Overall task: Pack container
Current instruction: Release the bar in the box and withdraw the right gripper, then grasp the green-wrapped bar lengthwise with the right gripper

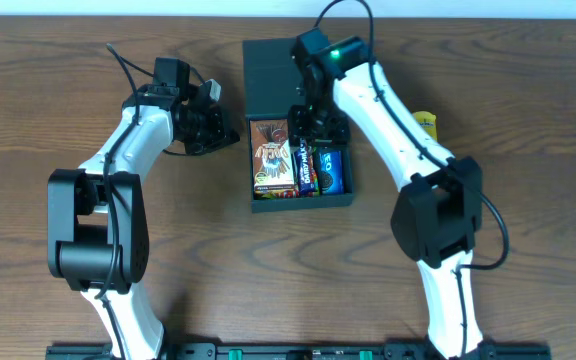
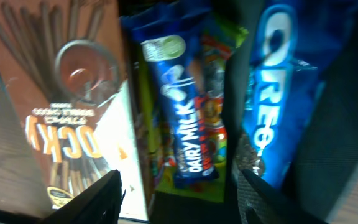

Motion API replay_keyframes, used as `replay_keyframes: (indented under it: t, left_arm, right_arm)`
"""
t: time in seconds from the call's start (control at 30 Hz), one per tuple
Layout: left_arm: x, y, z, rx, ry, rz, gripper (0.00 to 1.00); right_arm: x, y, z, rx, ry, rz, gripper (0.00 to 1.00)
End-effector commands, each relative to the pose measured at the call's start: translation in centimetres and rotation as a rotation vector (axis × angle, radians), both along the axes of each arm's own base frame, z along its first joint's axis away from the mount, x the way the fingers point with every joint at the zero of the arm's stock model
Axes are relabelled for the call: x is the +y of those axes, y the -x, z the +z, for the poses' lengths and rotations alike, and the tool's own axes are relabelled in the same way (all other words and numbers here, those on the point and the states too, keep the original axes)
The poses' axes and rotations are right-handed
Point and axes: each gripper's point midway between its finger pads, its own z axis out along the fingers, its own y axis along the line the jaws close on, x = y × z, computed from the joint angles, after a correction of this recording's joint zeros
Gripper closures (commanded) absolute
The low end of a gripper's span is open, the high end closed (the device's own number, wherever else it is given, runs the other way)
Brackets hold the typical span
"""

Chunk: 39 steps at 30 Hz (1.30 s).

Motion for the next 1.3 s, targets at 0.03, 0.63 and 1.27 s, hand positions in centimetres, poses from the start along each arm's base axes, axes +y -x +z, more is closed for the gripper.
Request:
replay_keyframes:
  t: [0.03,0.63,1.27]
  left_arm:
    - [0.2,0.6,-0.5,0.025,-0.002,-0.004,0.94]
    - [0.2,0.7,-0.6,0.031,-0.003,-0.005,0.94]
    - [0.2,0.7,-0.6,0.03,-0.003,-0.005,0.94]
  right_arm:
    - [-2.6,-2.6,2.5,-0.099,-0.037,0.012,0.38]
    - [-14.1,-15.1,2.3,-0.531,0.16,0.171,0.29]
    - [-17.2,-17.4,-7.9,-0.447,0.189,0.23,0.28]
